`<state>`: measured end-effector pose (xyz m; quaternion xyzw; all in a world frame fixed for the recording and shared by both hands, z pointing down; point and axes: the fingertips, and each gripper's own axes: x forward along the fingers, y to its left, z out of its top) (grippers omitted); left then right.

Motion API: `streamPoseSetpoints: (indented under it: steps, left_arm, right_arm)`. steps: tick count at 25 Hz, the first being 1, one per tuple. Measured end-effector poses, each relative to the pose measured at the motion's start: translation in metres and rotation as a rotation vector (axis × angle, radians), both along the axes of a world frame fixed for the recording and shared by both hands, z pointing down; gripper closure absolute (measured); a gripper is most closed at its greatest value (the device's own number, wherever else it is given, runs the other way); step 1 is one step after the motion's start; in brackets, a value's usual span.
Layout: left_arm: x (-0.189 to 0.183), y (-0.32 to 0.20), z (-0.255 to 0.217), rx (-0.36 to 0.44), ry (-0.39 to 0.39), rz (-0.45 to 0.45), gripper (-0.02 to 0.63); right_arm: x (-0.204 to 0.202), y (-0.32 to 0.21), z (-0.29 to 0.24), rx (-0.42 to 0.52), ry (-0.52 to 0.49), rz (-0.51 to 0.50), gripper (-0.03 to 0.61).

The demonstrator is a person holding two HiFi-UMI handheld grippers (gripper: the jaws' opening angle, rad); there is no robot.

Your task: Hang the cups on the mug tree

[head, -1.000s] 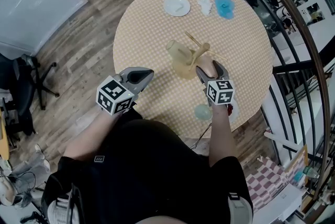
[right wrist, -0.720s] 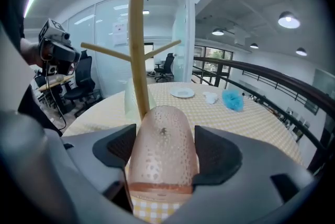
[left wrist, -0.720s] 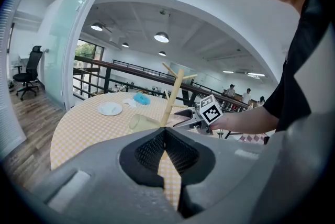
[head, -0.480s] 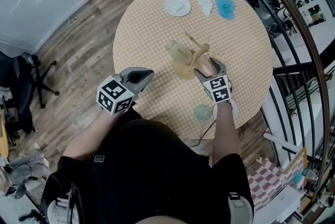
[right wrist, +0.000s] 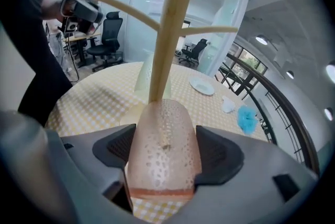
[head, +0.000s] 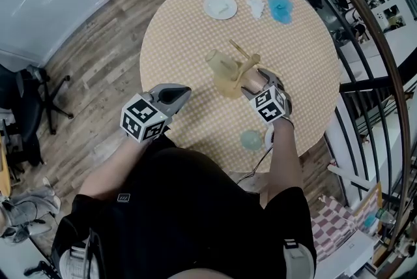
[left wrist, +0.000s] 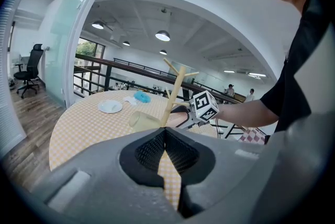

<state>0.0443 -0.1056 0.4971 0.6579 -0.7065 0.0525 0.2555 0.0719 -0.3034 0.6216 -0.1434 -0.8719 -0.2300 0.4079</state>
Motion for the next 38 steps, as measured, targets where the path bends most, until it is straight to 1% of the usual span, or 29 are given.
streamPoseSetpoints:
  steps: [2,5,8,10,15,18,23,26,28,35,38]
  left_arm:
    - [0.001,-0.001,0.0,0.002,0.001,0.004,0.607]
    - [0.001,0.0,0.001,0.001,0.003,0.007,0.607]
    - [0.0,0.002,0.003,-0.003,0.007,0.003,0.607]
    - [0.0,0.004,0.003,-0.003,0.01,0.002,0.607]
    - [0.0,0.007,0.004,-0.005,0.016,0.0,0.607]
    - [0.0,0.01,0.008,-0.007,0.022,0.0,0.607]
    - [0.001,0.01,0.008,-0.007,0.026,0.005,0.607]
    - [0.0,0.012,0.007,-0.006,0.025,0.004,0.607]
    - [-0.001,0.015,0.008,-0.007,0.025,0.0,0.607]
    - [0.003,0.018,0.008,-0.005,0.027,0.001,0.607]
    - [0.007,0.016,0.007,-0.003,0.027,0.014,0.607]
  right_arm:
    - [0.002,-0.001,0.006,0.028,0.023,-0.006,0.219]
    - [0.002,-0.002,0.007,0.072,0.03,-0.012,0.221]
    - [0.004,-0.003,0.008,0.194,0.059,-0.05,0.219]
    - [0.005,-0.003,0.009,0.237,0.073,-0.064,0.219]
    - [0.01,-0.005,0.005,0.233,0.052,-0.034,0.219]
    - [0.012,-0.004,0.005,0.25,0.055,-0.041,0.219]
    - [0.011,-0.002,0.008,0.335,0.093,-0.115,0.22]
    - [0.006,0.002,0.013,0.359,0.119,-0.162,0.219]
    - [0.004,0.003,0.013,0.368,0.126,-0.167,0.219]
    - [0.009,0.006,-0.01,0.305,0.025,-0.109,0.201]
    - [0.015,0.004,-0.017,0.313,0.013,-0.1,0.201]
